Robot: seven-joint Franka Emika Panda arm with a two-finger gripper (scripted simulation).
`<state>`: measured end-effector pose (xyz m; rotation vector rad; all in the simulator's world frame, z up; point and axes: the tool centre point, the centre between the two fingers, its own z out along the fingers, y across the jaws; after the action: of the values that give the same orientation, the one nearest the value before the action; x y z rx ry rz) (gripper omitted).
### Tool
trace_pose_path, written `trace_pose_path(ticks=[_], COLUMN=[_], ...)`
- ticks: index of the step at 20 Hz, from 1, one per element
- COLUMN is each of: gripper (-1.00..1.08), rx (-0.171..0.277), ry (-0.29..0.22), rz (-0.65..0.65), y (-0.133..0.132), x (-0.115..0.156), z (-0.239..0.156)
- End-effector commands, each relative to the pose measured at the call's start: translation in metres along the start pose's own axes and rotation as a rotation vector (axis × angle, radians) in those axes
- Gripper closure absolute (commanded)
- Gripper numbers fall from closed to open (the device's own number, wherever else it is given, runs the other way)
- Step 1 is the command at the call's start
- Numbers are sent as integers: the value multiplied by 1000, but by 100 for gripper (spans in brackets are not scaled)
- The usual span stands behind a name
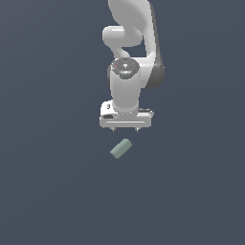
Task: Pick up the object and move it to a goal position.
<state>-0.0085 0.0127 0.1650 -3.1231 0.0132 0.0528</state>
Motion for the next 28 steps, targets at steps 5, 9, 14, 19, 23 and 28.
trace_pose_path(ticks=[5, 9, 14, 19, 23, 28], gripper=[-92, -92, -92, -92, -92, -92], rx=[8, 28, 31, 32, 32, 31], ry=[11, 35, 39, 39, 38, 36], rz=[3, 12, 14, 21, 53, 125], y=[-3, -10, -11, -11, -10, -8], x=[4, 12, 14, 14, 14, 15], z=[-3, -10, -11, -10, -6, 5])
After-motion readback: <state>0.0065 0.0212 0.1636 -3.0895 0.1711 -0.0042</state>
